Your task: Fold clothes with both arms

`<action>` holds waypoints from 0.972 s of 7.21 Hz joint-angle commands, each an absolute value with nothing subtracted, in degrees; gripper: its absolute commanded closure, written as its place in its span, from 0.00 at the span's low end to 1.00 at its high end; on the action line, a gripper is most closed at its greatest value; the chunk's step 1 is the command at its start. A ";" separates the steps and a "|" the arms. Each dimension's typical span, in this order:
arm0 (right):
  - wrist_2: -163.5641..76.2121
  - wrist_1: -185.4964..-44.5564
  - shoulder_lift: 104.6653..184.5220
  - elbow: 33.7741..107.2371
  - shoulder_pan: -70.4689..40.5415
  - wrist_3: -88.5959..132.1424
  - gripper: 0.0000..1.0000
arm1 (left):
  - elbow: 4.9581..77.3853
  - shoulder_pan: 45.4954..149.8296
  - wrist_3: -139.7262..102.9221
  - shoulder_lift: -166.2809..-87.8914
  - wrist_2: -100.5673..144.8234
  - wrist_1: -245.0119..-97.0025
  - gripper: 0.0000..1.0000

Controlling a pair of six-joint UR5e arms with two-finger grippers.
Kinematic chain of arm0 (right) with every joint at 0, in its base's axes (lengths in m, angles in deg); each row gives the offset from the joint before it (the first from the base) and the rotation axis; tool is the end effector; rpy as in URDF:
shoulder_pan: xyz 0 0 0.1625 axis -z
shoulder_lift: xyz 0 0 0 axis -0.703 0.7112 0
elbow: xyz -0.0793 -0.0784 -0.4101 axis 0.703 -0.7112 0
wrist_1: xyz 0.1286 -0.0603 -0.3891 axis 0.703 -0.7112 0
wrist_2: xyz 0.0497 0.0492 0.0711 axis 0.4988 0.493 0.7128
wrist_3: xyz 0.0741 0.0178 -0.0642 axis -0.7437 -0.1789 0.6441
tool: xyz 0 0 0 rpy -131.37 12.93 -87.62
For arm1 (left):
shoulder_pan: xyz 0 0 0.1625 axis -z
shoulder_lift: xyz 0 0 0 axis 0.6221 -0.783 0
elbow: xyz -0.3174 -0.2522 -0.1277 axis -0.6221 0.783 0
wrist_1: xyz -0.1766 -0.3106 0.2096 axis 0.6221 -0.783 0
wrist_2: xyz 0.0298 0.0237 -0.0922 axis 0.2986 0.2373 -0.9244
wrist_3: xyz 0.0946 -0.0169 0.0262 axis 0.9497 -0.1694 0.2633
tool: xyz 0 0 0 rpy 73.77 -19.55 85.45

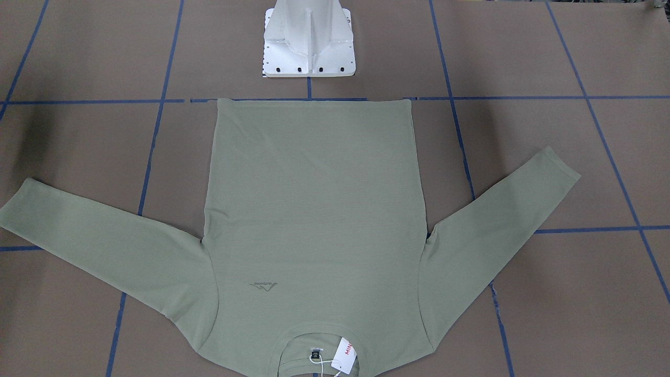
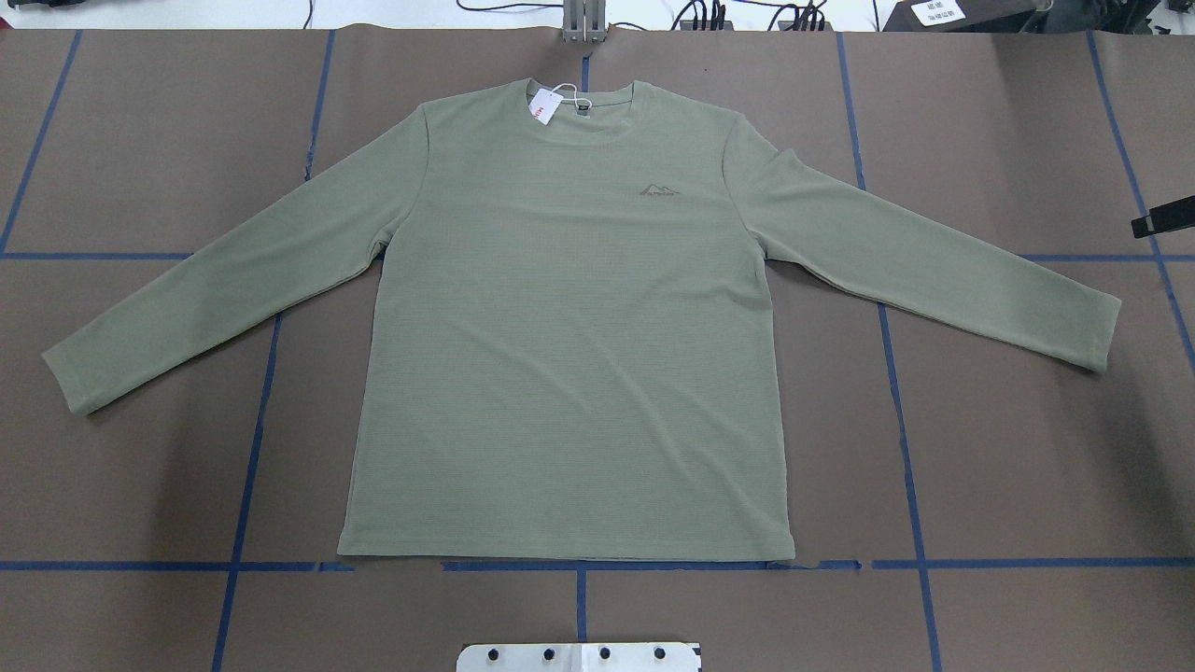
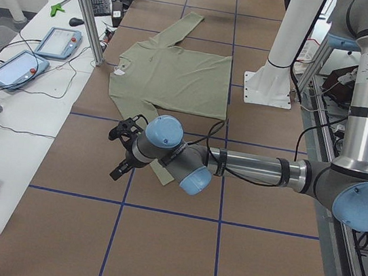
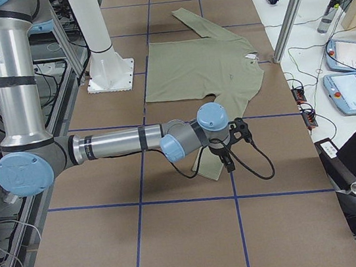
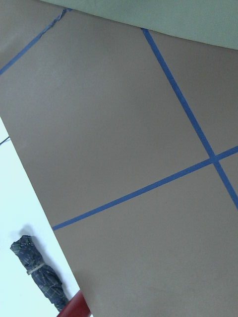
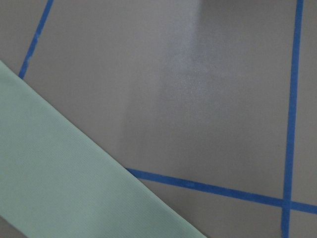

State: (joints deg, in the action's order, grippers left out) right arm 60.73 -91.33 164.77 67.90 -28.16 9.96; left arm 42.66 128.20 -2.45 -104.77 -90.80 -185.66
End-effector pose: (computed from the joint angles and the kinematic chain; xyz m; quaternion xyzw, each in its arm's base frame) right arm -0.0839 -0.5179 0.5879 0.1615 -0.3974 -0.0149 0.9032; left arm -0.0613 -0.4944 0.5778 0.3246 0.3521 0.1428 0.8662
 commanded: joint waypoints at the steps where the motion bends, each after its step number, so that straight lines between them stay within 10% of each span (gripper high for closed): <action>1: 56.61 -80.59 163.91 60.34 -23.54 1.81 0.09 | 42.75 128.20 -2.44 -104.77 -90.90 -186.04 0.00; 7: 51.78 -72.38 164.17 50.98 -18.44 -3.38 0.27 | 42.84 128.20 -2.35 -104.77 -90.81 -186.04 0.00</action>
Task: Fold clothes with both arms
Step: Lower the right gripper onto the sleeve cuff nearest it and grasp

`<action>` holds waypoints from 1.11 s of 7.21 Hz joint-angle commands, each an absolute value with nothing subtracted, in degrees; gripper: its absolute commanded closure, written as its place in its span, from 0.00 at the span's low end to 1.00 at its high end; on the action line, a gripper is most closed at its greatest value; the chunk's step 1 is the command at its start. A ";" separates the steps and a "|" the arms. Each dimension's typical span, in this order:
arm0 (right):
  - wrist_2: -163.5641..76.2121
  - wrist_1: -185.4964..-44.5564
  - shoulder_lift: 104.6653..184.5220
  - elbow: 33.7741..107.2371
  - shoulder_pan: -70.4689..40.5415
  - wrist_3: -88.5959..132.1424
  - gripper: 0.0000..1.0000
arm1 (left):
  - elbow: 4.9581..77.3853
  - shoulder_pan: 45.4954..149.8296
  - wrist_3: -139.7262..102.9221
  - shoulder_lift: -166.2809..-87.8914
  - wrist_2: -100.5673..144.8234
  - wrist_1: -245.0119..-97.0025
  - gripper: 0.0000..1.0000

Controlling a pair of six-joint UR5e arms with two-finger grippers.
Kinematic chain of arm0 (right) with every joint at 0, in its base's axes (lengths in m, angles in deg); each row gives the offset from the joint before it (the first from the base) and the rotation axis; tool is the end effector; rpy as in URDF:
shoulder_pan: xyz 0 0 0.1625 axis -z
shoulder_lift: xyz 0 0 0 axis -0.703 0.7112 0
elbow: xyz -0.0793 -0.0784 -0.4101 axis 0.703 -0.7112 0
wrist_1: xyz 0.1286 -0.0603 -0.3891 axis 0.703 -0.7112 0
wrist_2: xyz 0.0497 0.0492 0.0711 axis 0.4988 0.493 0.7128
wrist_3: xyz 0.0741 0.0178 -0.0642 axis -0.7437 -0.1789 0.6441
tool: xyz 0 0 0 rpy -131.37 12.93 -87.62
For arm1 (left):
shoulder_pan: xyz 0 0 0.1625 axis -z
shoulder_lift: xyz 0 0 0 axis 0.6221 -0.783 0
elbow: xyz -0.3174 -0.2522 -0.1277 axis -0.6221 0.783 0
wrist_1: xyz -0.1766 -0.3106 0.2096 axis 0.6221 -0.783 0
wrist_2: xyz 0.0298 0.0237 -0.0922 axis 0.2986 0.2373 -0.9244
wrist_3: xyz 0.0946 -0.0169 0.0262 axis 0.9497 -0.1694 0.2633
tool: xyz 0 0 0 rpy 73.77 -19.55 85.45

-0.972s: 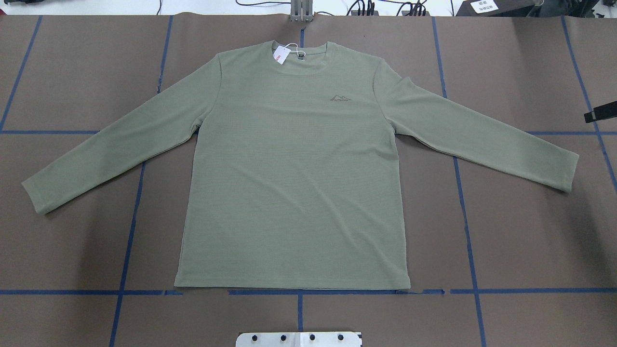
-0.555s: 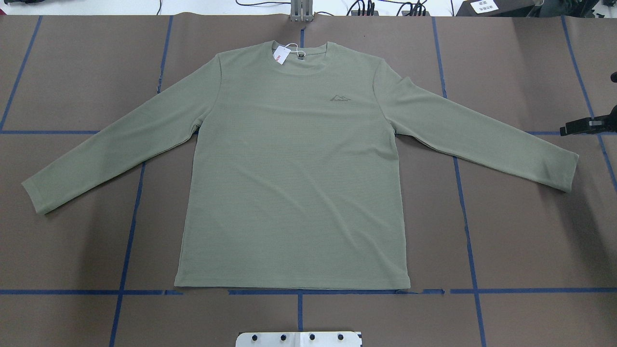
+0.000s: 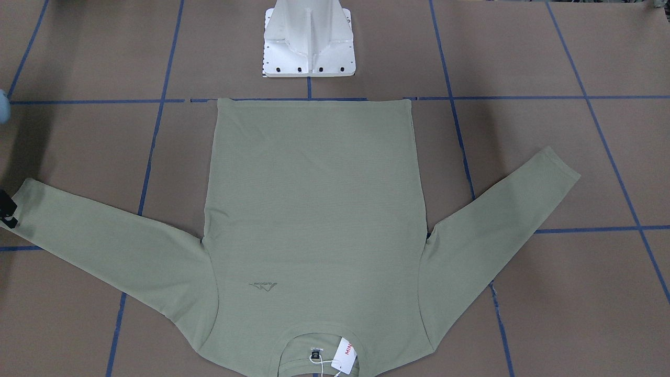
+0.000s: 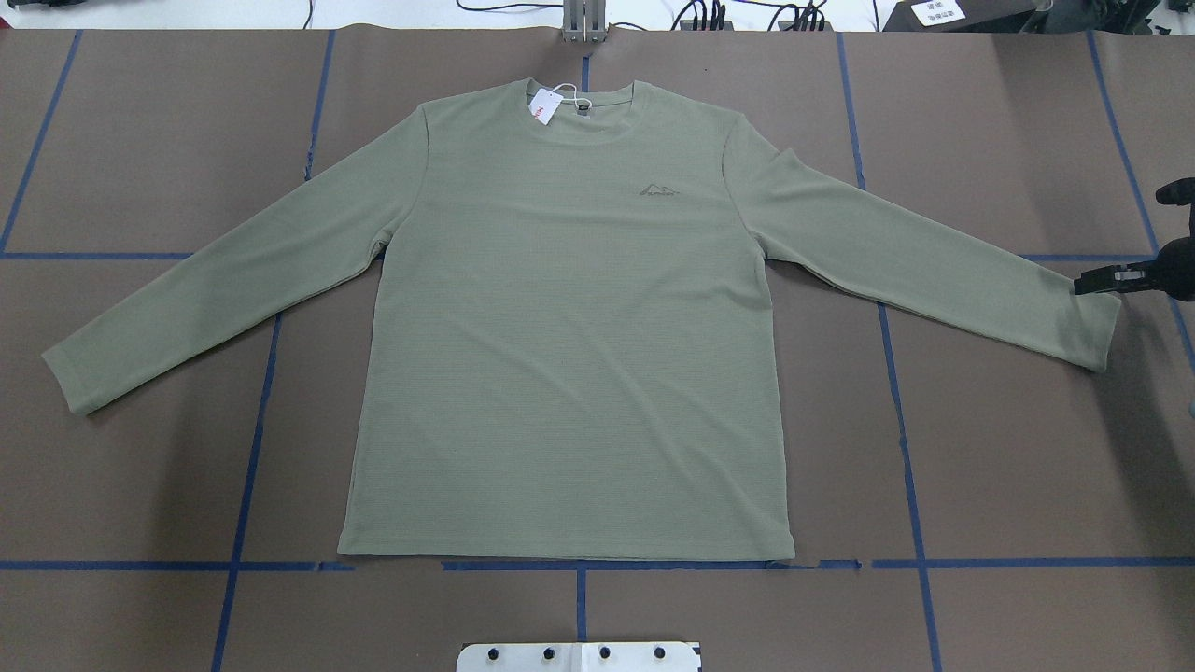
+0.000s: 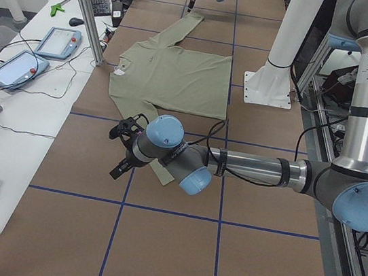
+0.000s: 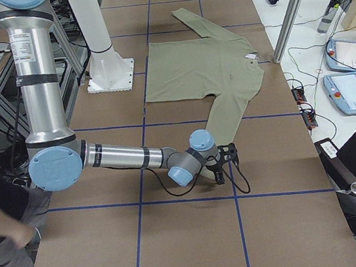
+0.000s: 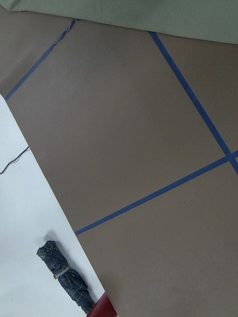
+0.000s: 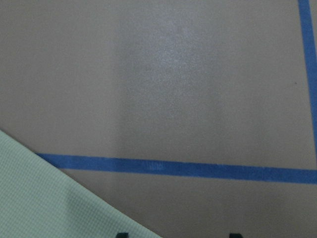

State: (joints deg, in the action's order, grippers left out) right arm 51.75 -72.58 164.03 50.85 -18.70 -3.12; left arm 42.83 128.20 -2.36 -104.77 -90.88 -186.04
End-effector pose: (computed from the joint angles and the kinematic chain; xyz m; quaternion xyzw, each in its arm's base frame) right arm -0.1543 -0.4991 0.6992 0.1436 -0.3757 0.0344 0.9149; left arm -0.0612 -0.4942 0.5754 0.3289 0.3517 0.1454 0.8643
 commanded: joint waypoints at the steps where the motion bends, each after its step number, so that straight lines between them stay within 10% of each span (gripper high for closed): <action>1: 51.87 -72.21 164.17 51.42 -18.44 -4.26 0.28 | 42.75 128.20 -2.35 -104.77 -90.81 -186.04 0.00; 8: 52.04 -70.71 165.58 51.51 -18.44 -4.18 0.34 | 42.66 128.20 -2.35 -104.77 -90.90 -186.04 0.00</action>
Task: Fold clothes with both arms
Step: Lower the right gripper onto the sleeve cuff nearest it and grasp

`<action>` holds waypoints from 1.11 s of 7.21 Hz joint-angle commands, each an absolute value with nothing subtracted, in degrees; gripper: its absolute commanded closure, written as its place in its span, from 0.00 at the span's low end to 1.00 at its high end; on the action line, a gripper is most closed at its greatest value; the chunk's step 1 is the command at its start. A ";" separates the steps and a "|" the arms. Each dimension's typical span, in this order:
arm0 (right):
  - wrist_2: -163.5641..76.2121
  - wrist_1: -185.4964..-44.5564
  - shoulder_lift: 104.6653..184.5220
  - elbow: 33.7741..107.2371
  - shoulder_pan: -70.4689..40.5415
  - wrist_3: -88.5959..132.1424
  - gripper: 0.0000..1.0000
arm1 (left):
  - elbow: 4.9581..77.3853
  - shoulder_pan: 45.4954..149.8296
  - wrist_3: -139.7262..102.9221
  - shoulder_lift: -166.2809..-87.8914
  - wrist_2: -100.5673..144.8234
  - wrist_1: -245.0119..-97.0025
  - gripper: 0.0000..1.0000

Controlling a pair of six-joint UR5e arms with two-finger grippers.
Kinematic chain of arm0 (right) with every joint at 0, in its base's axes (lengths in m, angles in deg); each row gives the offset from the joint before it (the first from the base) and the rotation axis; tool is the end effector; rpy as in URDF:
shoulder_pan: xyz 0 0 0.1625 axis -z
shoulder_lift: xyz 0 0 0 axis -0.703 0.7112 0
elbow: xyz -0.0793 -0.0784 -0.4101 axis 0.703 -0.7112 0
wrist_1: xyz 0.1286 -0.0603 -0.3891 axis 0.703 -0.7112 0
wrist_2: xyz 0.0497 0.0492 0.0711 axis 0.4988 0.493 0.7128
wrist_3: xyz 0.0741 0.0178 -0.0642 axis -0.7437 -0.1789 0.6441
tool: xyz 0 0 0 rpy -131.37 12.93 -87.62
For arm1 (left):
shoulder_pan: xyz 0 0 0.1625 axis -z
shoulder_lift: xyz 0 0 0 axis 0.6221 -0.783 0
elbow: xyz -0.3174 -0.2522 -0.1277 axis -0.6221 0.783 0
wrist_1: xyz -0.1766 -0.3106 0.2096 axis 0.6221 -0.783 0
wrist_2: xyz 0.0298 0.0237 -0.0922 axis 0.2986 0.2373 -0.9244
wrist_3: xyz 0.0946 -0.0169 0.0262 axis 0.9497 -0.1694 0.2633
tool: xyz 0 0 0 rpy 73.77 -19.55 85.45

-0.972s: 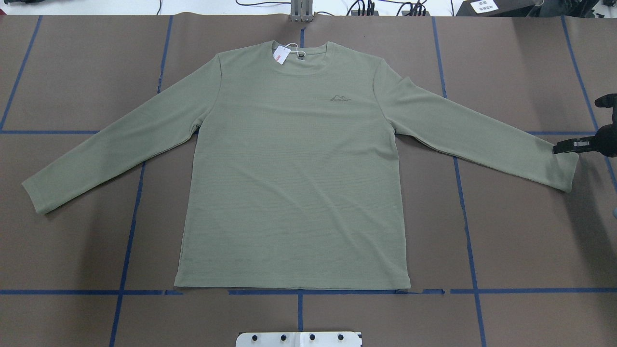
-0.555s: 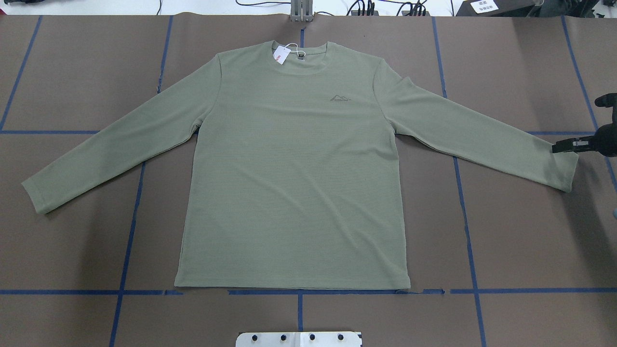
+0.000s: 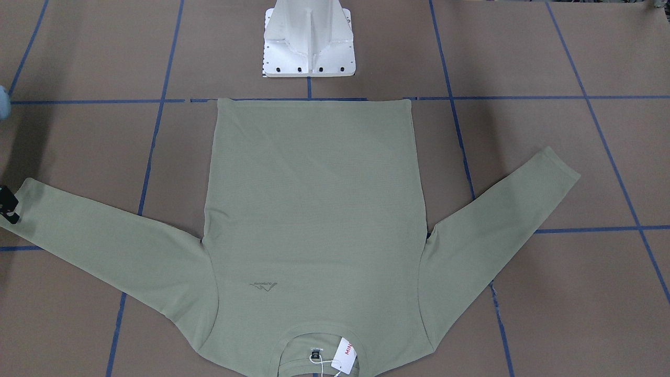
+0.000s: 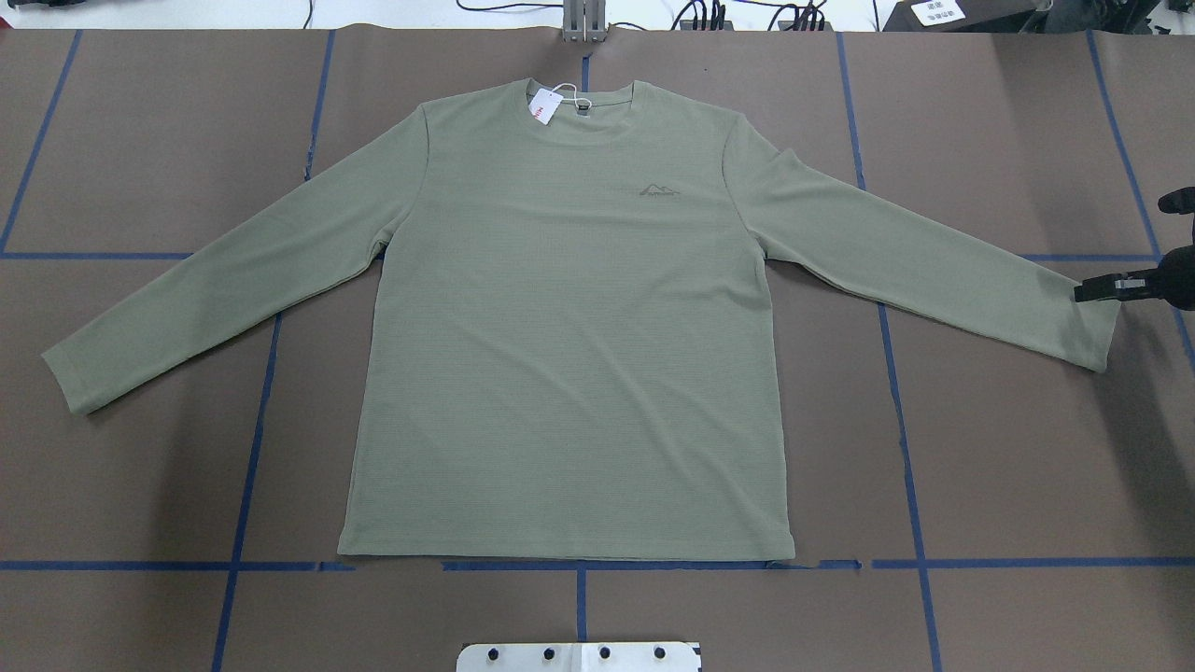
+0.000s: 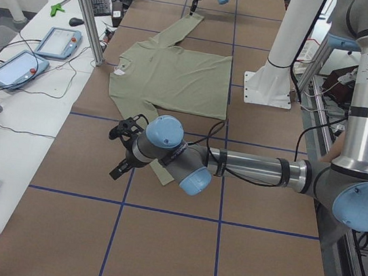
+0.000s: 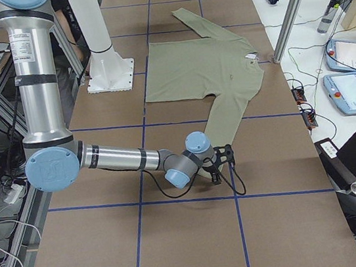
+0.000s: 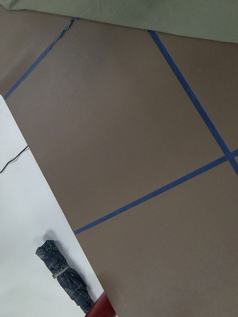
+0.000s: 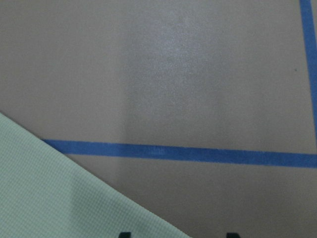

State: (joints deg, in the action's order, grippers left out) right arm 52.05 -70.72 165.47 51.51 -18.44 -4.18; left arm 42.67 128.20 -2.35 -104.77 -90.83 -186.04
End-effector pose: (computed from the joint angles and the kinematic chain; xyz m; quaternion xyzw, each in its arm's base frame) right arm -0.1514 -0.4872 0.7016 0.1452 -0.3834 0.0372 0.9113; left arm -0.0612 -0.4943 0.5769 0.3278 0.3515 0.1448 0.8649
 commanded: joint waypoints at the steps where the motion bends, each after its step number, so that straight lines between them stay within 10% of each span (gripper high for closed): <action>1: 51.96 -70.71 165.58 51.51 -18.44 -4.26 0.57 | 42.66 128.20 -2.35 -104.77 -90.81 -186.04 0.00; 3: 51.95 -70.71 165.66 53.00 -18.44 -4.26 1.00 | 42.66 128.20 -2.35 -104.77 -90.90 -186.04 0.00; 8: 51.26 -99.86 165.75 78.75 -19.05 -5.23 1.00 | 42.58 128.20 -2.35 -104.77 -90.81 -186.04 0.00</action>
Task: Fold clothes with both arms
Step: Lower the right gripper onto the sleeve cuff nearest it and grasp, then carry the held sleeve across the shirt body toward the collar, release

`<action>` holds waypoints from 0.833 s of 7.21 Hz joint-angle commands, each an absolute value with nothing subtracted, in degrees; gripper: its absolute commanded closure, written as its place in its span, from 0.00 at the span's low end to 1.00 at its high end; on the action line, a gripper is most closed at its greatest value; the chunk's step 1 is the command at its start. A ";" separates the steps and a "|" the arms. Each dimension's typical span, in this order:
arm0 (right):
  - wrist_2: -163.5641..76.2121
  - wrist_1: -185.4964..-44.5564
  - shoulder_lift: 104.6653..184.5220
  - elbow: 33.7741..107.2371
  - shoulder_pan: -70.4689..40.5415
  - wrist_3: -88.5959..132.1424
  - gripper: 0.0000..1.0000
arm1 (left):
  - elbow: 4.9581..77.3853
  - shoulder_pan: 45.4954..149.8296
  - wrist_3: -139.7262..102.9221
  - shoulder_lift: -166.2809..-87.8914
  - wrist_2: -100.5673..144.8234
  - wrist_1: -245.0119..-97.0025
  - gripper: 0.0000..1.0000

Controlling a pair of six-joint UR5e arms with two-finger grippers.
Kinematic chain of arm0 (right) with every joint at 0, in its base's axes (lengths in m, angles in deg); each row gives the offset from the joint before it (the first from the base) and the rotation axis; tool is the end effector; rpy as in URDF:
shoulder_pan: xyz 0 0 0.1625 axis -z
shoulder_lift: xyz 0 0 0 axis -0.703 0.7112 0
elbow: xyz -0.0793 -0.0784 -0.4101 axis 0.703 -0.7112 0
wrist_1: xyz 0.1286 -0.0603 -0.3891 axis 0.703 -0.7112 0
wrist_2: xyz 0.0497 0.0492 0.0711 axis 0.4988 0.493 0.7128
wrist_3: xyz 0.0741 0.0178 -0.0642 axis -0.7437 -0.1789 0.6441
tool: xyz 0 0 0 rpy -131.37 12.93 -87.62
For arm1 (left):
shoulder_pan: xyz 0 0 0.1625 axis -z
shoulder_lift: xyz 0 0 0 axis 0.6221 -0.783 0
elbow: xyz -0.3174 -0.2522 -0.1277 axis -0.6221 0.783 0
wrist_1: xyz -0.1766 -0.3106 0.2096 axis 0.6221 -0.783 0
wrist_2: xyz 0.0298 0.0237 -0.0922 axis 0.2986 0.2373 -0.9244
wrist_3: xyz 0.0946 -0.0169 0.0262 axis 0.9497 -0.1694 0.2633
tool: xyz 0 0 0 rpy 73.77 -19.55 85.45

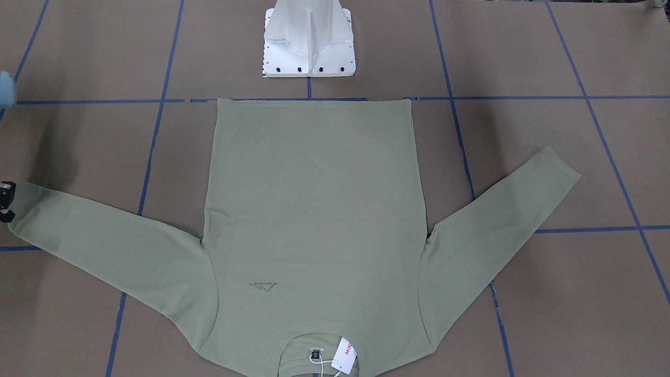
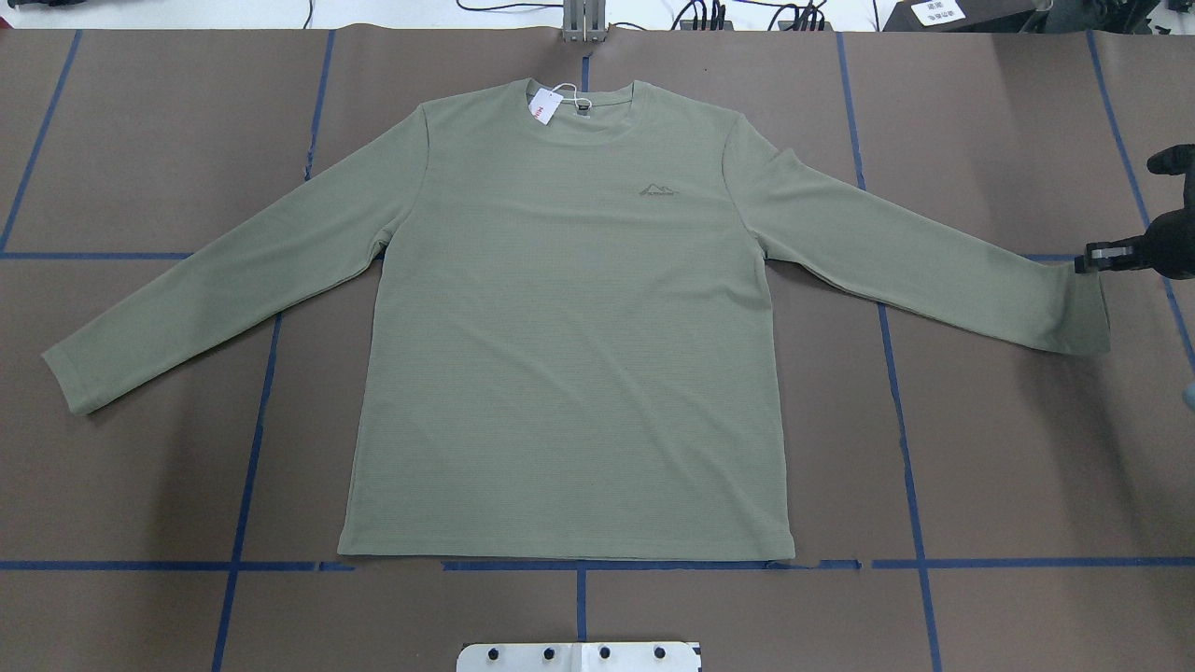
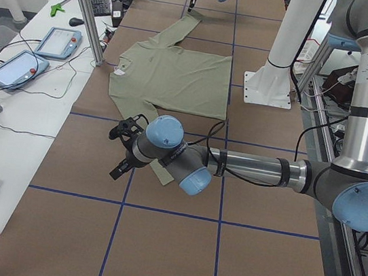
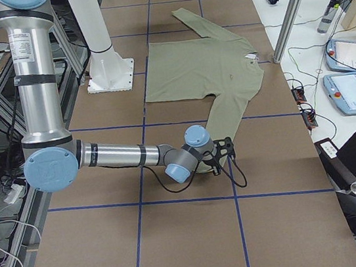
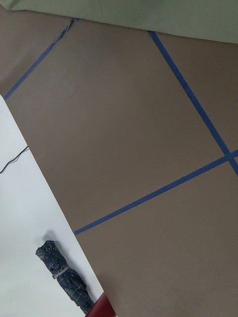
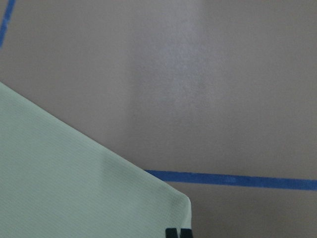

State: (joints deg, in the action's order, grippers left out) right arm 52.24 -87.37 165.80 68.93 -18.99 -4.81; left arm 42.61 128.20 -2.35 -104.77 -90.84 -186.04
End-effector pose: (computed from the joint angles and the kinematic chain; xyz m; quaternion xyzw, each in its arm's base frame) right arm -0.1532 -0.5012 0.5851 0.1470 -0.3864 0.0449 0.9094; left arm -0.0612 -0.4943 0.5774 0.3273 0.3517 0.1447 0.8650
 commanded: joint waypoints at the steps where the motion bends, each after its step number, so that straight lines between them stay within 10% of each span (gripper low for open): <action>1: 49.34 -114.25 164.10 88.51 -18.79 -5.23 1.00 | 42.40 128.20 -2.35 -104.77 -90.81 -186.04 0.00; 3: 45.48 -138.02 149.41 95.10 -16.09 -12.30 1.00 | 42.40 128.20 -2.35 -104.86 -90.81 -185.95 0.00; 6: 33.43 -150.96 124.16 82.60 -2.12 -32.41 1.00 | 41.70 128.12 -2.44 -105.12 -90.81 -185.95 0.00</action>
